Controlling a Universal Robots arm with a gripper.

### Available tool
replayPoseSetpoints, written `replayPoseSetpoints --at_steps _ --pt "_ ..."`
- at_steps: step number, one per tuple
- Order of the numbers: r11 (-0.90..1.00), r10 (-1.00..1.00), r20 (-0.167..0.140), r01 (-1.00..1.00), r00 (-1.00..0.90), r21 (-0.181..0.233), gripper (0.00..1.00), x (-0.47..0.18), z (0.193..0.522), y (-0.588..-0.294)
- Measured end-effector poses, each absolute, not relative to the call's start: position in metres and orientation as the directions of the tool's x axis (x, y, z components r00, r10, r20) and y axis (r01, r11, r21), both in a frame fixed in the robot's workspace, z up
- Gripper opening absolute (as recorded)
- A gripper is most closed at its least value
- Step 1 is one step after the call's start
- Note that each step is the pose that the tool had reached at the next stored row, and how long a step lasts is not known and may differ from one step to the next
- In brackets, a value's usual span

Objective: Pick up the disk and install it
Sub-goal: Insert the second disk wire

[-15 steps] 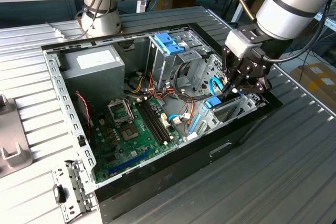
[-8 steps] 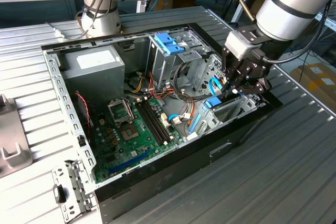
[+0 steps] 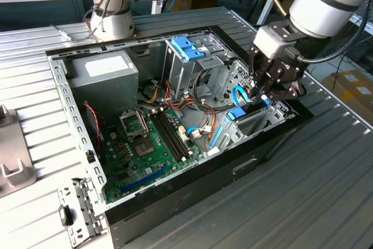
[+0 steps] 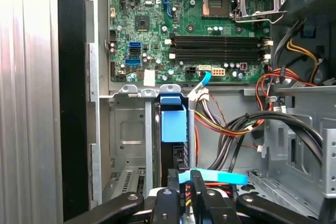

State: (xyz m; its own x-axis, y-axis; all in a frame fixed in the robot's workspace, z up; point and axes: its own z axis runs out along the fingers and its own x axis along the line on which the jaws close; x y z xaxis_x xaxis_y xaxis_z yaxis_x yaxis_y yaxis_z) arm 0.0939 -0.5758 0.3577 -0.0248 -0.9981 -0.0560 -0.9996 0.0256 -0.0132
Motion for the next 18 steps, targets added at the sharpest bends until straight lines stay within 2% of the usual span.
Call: replayPoseSetpoints --at_steps 4,5,6,7,18 --pt "0.026 -0.998 -0.060 -1.000 -0.025 -0.013 0.22 0.094 0.359 -0.576" --pt "0.026 -0.998 -0.061 -1.000 -0.025 -0.013 0.15 0.095 0.359 -0.576" --pt "0.026 -0.998 -0.062 -1.000 -0.025 -0.011 0.15 0.097 0.359 -0.576" --pt "0.026 -0.998 -0.062 -1.000 -0.025 -0.010 0.10 0.098 0.359 -0.576" --pt "0.026 -0.998 -0.061 -1.000 -0.027 0.017 0.10 0.102 0.345 -0.581"
